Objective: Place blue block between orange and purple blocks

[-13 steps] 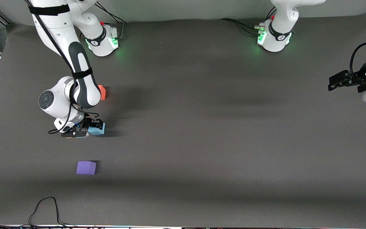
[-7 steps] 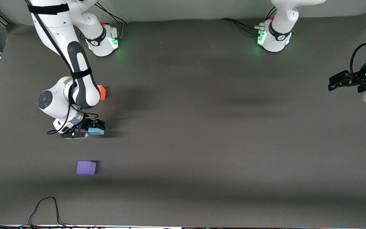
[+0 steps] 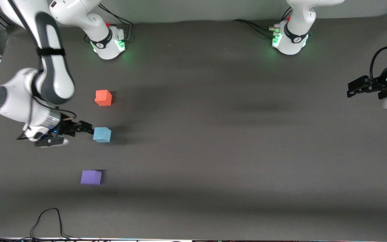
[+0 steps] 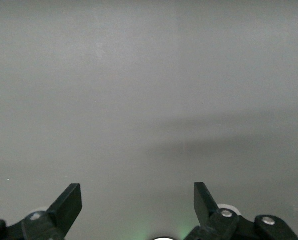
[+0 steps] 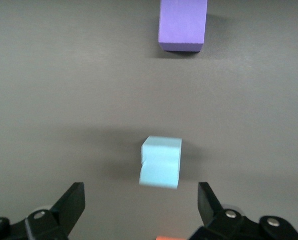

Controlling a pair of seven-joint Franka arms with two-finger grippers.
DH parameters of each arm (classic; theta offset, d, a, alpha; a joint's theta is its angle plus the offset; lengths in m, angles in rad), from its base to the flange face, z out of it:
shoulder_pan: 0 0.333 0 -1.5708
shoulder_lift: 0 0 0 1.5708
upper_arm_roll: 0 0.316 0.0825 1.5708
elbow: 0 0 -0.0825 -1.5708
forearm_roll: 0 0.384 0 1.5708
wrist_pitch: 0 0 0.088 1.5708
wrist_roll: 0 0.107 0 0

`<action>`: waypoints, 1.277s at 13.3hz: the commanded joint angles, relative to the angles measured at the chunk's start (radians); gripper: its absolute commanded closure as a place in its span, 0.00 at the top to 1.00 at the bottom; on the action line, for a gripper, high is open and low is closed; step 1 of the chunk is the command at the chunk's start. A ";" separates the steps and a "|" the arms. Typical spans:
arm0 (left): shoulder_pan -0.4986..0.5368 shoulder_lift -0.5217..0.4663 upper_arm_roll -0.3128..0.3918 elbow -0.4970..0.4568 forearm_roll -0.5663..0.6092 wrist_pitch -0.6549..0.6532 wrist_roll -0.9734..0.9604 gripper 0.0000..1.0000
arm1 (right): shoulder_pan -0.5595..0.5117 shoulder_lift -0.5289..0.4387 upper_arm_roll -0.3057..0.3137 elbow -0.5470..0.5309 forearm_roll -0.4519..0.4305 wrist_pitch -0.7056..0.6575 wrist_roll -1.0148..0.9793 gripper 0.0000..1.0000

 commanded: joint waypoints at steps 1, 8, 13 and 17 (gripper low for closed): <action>-0.014 0.002 0.012 0.002 0.006 0.015 0.006 1.00 | 0.018 -0.093 -0.009 0.167 -0.136 -0.224 0.128 1.00; -0.014 0.003 0.012 0.002 0.006 0.018 0.006 1.00 | -0.511 -0.191 0.506 0.313 -0.256 -0.403 0.134 1.00; -0.014 0.003 0.012 0.003 0.006 0.018 0.006 1.00 | -0.845 -0.227 0.851 0.278 -0.278 -0.401 0.136 1.00; -0.015 0.003 0.012 0.003 0.006 0.015 0.006 1.00 | -0.887 -0.326 0.913 0.146 -0.305 -0.345 0.179 1.00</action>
